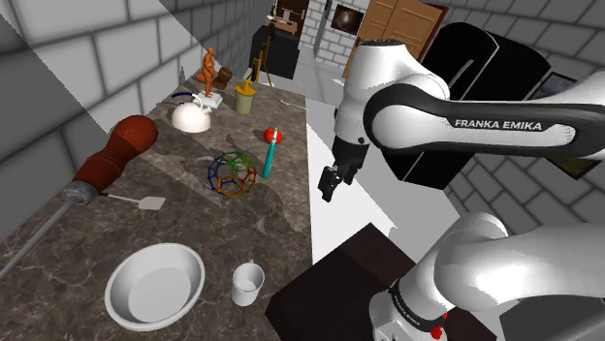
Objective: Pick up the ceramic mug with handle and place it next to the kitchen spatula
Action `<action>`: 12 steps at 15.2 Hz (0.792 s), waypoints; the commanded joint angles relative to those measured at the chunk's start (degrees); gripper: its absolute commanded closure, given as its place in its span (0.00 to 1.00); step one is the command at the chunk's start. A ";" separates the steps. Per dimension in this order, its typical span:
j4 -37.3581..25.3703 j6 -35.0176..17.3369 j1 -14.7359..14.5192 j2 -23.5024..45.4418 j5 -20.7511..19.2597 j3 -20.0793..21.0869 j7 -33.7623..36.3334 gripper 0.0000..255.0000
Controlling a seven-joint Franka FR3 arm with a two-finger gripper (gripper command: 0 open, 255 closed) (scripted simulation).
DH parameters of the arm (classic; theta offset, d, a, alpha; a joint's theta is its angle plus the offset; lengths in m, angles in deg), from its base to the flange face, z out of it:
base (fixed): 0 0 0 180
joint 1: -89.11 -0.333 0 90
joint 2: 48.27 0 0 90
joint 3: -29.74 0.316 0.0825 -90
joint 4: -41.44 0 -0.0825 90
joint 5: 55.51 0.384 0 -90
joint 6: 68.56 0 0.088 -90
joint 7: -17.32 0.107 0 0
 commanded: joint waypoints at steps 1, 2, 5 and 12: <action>1.97 -3.85 -0.79 1.63 1.34 1.72 2.02 0.00; 2.60 -5.80 -1.17 2.87 1.99 2.70 3.10 0.00; 3.97 -11.87 -2.16 7.33 3.67 5.73 6.40 0.00; 3.91 -26.64 -2.73 21.59 4.37 13.26 15.34 0.00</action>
